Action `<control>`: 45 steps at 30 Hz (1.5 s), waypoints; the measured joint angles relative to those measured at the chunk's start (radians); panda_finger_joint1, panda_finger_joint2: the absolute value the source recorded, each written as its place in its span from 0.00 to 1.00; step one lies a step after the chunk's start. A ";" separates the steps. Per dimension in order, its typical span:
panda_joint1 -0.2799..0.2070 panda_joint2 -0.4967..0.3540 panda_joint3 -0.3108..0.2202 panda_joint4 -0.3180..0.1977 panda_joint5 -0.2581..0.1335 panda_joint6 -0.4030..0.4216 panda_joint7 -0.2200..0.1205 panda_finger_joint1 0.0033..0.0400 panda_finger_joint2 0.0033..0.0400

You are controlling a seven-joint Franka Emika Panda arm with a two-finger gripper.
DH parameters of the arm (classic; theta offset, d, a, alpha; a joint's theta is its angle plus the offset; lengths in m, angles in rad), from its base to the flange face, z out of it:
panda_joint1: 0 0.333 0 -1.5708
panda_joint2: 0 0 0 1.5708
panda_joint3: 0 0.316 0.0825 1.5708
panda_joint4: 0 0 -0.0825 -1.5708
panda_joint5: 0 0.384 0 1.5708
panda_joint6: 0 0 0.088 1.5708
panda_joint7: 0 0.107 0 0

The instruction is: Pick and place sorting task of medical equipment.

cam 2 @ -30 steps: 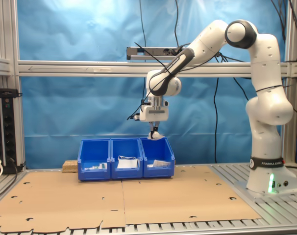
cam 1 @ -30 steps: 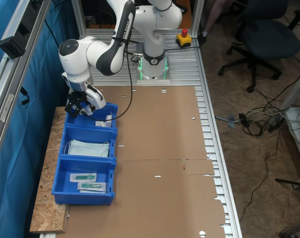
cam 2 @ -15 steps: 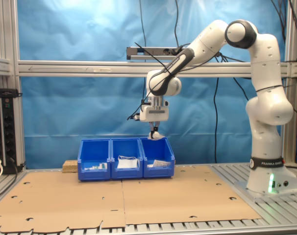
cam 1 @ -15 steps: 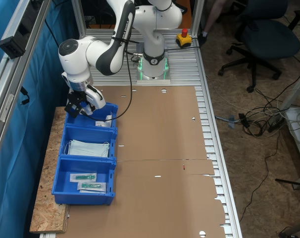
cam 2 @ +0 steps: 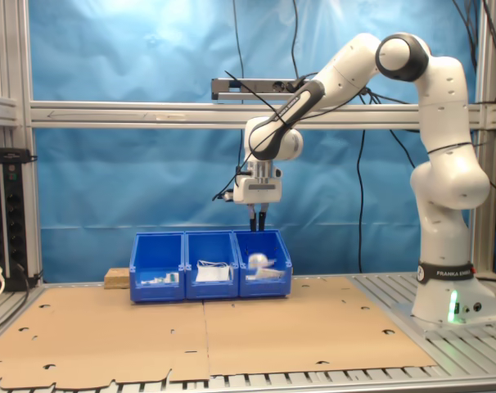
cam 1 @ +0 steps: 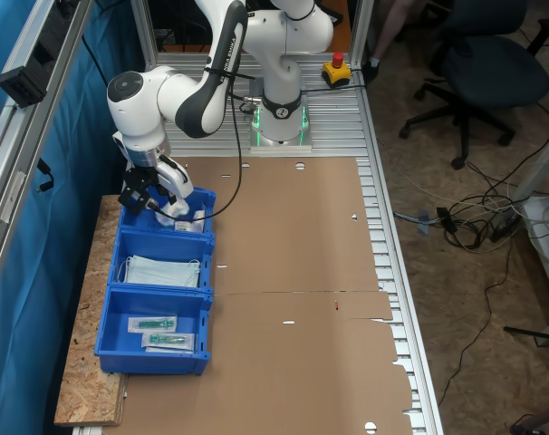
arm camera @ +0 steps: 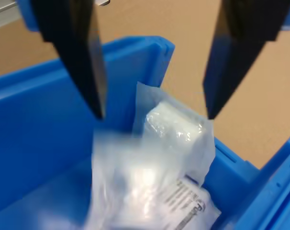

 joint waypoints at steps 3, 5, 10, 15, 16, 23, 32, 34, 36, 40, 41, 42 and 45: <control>0.000 0.000 0.000 0.000 0.000 0.000 0.000 0.21 0.21; 0.000 0.000 0.000 0.000 0.000 0.000 0.000 0.21 0.21; 0.006 -0.001 0.000 0.003 0.000 0.000 0.000 0.66 0.66; 0.015 -0.012 0.008 0.018 -0.010 -0.001 0.000 0.98 0.98; 0.016 -0.015 0.012 0.023 -0.015 -0.001 0.000 0.98 0.98; 0.016 -0.064 0.092 0.087 -0.067 -0.045 0.000 1.00 1.00; 0.017 -0.134 0.252 0.199 -0.100 -0.218 0.000 1.00 1.00; 0.017 -0.145 0.288 0.229 -0.104 -0.267 0.000 1.00 1.00; 0.016 -0.154 0.325 0.259 -0.107 -0.314 0.000 1.00 1.00; 0.003 -0.169 0.426 0.334 -0.115 -0.424 0.000 1.00 1.00; -0.003 -0.171 0.447 0.347 -0.116 -0.444 0.000 1.00 1.00; -0.009 -0.174 0.470 0.361 -0.118 -0.462 0.000 1.00 1.00; -0.029 -0.181 0.536 0.394 -0.121 -0.514 0.000 1.00 1.00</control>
